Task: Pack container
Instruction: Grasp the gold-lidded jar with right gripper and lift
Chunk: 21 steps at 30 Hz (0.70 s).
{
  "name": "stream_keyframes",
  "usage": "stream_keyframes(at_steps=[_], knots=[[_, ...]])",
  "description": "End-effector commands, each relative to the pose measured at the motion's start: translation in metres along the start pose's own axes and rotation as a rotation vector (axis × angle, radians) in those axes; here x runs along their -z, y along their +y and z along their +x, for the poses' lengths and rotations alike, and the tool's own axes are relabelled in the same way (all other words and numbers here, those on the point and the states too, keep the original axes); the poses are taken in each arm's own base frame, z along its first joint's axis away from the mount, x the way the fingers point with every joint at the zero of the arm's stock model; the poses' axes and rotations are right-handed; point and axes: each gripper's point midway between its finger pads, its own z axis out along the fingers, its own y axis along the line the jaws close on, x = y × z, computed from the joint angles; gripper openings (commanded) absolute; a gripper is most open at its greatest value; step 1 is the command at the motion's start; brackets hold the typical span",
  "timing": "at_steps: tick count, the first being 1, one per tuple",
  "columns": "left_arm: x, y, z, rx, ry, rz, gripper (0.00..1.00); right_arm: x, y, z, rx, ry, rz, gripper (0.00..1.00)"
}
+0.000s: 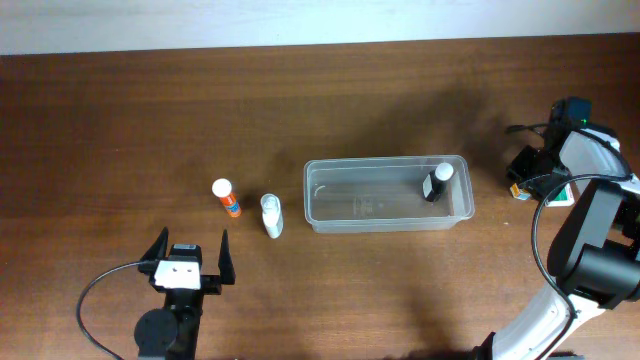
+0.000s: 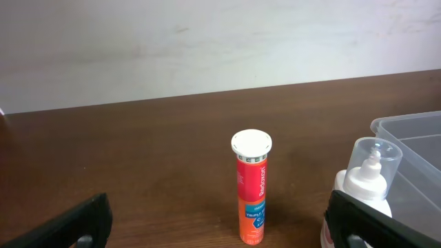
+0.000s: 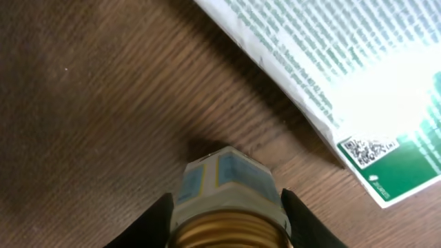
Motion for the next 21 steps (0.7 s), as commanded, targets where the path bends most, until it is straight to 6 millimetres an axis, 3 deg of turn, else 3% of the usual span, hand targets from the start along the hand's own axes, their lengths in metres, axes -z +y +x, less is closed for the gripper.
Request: stream_keyframes(at_steps=[1,10,15,21], knots=[[0.0,0.002,0.001,-0.015,0.0,-0.011,0.99,0.007,-0.001,-0.009,0.004,-0.013,0.016,0.38],[0.0,0.002,0.001,-0.015,0.0,-0.011,0.99,0.027,0.004,-0.015,0.007,-0.005,0.003,0.25],[0.0,0.002,0.001,-0.015,0.0,-0.011,0.99,0.03,0.005,-0.012,0.007,0.004,-0.007,0.25],[0.0,0.002,0.001,-0.015,0.0,-0.011,0.99,0.062,0.013,-0.01,0.034,0.005,-0.063,0.26]])
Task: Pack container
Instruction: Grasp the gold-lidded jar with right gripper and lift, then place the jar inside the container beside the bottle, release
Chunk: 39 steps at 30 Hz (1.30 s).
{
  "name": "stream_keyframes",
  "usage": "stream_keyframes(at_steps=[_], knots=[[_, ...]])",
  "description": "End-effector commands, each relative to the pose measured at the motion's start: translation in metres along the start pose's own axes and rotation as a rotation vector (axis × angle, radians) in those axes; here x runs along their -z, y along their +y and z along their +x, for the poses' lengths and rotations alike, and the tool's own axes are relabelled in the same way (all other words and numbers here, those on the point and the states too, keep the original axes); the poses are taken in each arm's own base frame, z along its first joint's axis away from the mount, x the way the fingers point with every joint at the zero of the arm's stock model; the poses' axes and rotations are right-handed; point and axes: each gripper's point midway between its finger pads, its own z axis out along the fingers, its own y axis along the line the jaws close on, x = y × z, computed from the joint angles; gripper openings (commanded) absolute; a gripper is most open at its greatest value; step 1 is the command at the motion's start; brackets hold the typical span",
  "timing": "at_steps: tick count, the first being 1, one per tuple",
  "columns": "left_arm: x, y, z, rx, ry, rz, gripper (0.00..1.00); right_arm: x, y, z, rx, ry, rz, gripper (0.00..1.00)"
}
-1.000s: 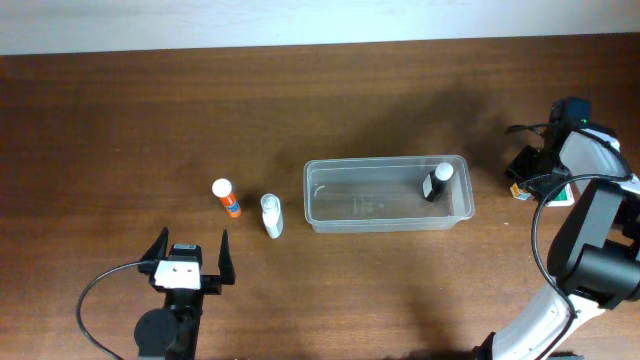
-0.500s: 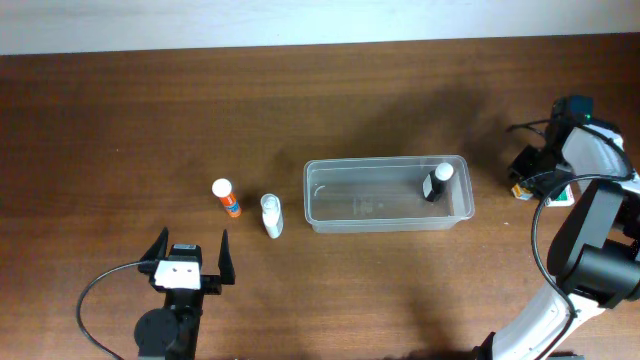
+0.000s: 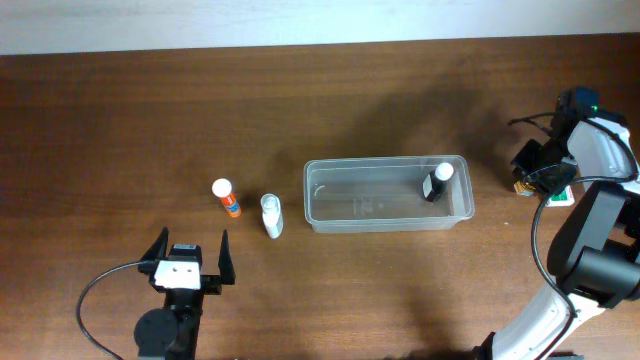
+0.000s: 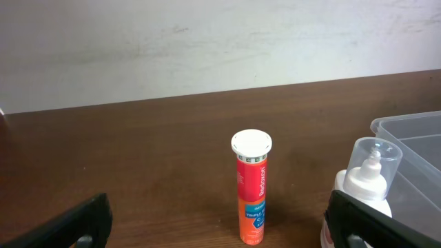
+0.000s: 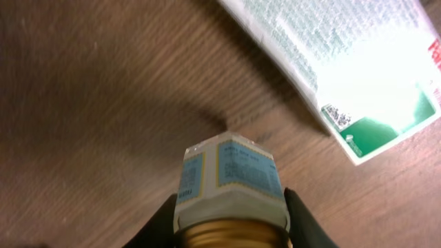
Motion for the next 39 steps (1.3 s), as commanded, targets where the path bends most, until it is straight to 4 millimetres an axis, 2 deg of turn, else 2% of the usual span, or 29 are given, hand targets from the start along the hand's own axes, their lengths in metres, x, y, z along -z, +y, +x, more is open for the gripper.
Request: stream_keyframes(at_steps=[1,5,11,13,17,20,24,31,35,39], knots=[[0.0,0.002,0.001,-0.015,0.0,-0.011,0.99,0.044,0.01,-0.012,0.015,-0.069,-0.058,0.26],[0.0,0.002,0.001,-0.015,0.0,-0.011,0.99,0.077,0.017,-0.008,0.057,-0.071,-0.106,0.26],[0.0,0.002,0.001,-0.015,0.0,-0.011,0.99,0.137,0.024,0.011,0.113,-0.069,-0.181,0.26],[0.0,0.002,0.001,-0.015,0.0,-0.011,0.99,0.162,0.032,0.024,0.175,-0.081,-0.22,0.26],[0.0,0.002,0.001,-0.015,0.0,-0.011,1.0,0.19,0.048,0.056,0.279,-0.097,-0.241,0.26],[0.0,0.002,0.001,-0.015,0.0,-0.011,0.99,0.207,0.074,0.088,0.393,-0.117,-0.264,0.26],[0.0,0.002,0.001,-0.015,0.0,-0.011,0.99,0.21,0.104,0.121,0.52,-0.099,-0.275,0.27],[0.0,0.002,0.001,-0.015,0.0,-0.011,0.99,0.191,0.138,0.175,0.691,-0.019,-0.26,0.27],[0.0,0.002,0.001,-0.015,0.0,-0.011,0.99,0.164,0.142,0.189,0.706,-0.025,-0.161,0.27],[0.0,0.002,0.001,-0.015,0.0,-0.011,0.99,0.138,0.148,0.2,0.712,-0.003,-0.146,0.27]])
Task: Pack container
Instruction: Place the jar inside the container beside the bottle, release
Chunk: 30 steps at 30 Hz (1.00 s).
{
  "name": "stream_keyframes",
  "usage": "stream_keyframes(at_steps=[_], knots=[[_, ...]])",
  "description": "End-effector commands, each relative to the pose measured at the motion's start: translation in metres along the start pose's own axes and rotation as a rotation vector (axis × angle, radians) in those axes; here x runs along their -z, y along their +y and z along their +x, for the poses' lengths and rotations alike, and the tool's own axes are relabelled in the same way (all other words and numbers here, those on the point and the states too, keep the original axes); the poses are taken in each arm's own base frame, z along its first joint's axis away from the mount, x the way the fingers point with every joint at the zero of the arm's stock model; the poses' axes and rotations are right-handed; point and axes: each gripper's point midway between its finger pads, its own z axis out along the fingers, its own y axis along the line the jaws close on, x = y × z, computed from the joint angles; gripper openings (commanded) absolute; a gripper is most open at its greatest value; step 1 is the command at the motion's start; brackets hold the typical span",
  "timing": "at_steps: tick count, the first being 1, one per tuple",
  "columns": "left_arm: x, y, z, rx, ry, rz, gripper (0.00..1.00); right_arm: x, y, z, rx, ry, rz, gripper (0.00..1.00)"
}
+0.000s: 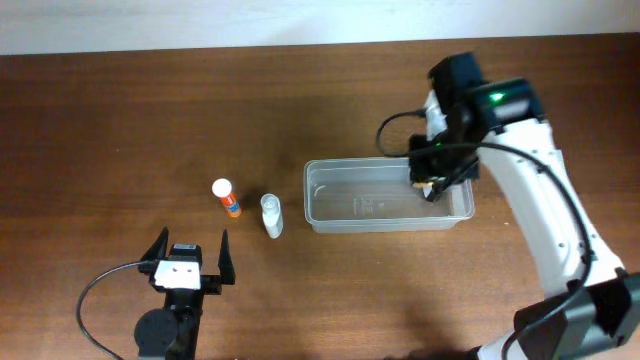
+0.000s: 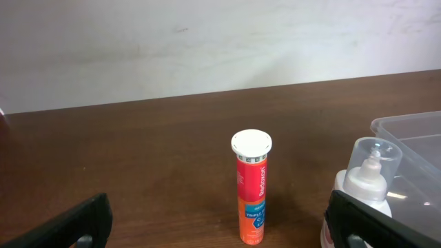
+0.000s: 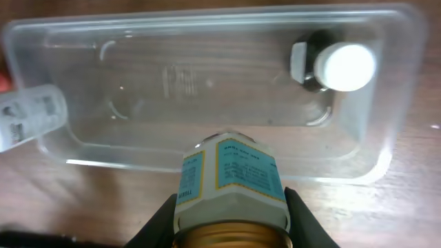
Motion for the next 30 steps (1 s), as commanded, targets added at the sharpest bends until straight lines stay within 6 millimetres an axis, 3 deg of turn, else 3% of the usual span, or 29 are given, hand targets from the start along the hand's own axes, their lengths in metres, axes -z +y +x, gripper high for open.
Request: stream_keyframes(at_steps=[1,8,26,30], knots=[[0.0,0.002,0.001,-0.015,0.0,-0.011,0.99,-0.023,-0.001,0.006,-0.017,0.003,0.042,0.27],[0.0,0.002,0.001,-0.015,0.0,-0.011,0.99,-0.07,-0.006,0.008,-0.048,0.0,0.032,0.28],[0.0,0.002,0.001,-0.015,0.0,-0.011,0.99,-0.14,-0.013,0.003,-0.06,0.078,0.056,0.32],[0.0,0.002,0.001,-0.015,0.0,-0.011,0.99,-0.147,-0.014,0.003,-0.061,0.089,0.061,0.35]])
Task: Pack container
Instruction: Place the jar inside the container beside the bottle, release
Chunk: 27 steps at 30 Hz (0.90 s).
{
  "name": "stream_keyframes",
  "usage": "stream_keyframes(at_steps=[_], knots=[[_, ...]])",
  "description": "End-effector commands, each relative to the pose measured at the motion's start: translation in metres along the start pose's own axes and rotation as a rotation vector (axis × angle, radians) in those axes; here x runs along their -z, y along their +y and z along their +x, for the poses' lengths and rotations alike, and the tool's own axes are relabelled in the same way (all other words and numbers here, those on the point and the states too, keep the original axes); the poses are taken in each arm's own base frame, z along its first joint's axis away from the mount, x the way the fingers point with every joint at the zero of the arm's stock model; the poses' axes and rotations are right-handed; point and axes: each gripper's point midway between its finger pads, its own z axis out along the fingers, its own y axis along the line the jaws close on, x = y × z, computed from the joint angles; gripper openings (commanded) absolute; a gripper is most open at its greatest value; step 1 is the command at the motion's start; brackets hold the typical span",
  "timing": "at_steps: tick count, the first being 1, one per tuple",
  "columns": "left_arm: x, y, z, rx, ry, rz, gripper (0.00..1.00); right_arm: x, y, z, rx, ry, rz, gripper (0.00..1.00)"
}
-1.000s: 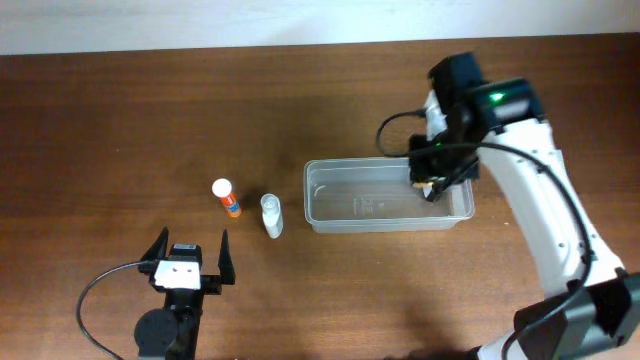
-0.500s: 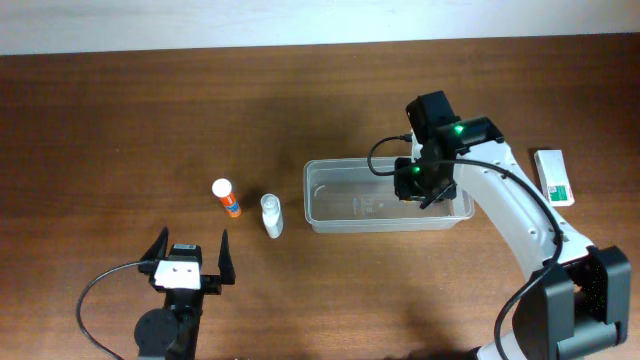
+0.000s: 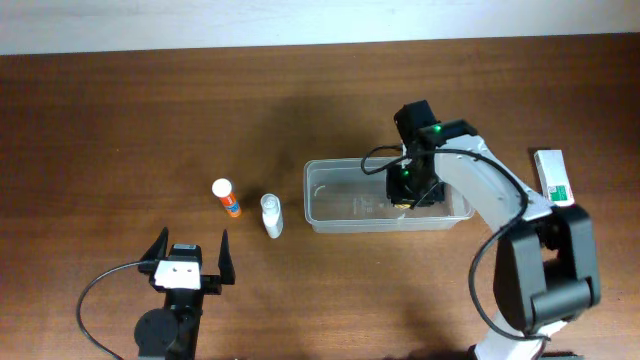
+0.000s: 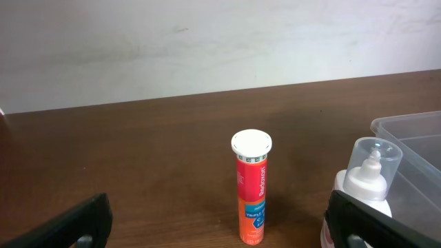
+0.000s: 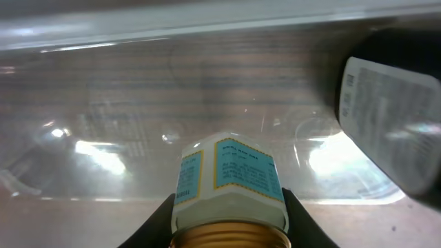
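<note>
A clear plastic container lies right of the table's middle. My right gripper is down inside it, shut on a small jar with a gold lid and a blue label. The jar hangs just above the container floor. A black bottle stands in the container to the jar's right. An orange tube and a white dropper bottle stand left of the container. My left gripper rests open near the front edge, short of the orange tube and the dropper bottle.
A green and white box lies flat on the table to the right of the container. The container's near corner shows at the right of the left wrist view. A pale wall runs behind the table's far edge.
My right gripper, with the jar, was above the container's right part beside the black bottle. Now it is lower and a little left, inside the container near its floor. The left arm is unchanged.
My right gripper was shut on the jar at the table's far right, beside the green and white box. Then the jar was raised off the wood there. Later it hung over the container, and now it is down inside it.
</note>
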Motion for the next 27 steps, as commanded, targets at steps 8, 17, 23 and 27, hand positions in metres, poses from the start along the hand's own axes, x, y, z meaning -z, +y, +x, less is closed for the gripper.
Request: stream_keyframes(at_steps=[8,17,23,27], knots=[[0.0,0.002,0.001,-0.015,0.0,-0.01,0.99,-0.017,0.0,-0.002,0.002,0.015,0.012,0.38],[0.0,0.002,0.001,-0.015,0.0,-0.01,0.99,-0.004,0.007,-0.017,0.007,-0.029,-0.003,0.39],[0.0,0.002,0.001,-0.015,0.0,-0.01,0.99,0.053,0.006,-0.047,-0.003,-0.104,0.031,0.42],[0.0,0.002,0.001,-0.015,0.0,-0.01,0.99,0.116,-0.011,-0.068,-0.033,-0.196,0.102,0.43]])
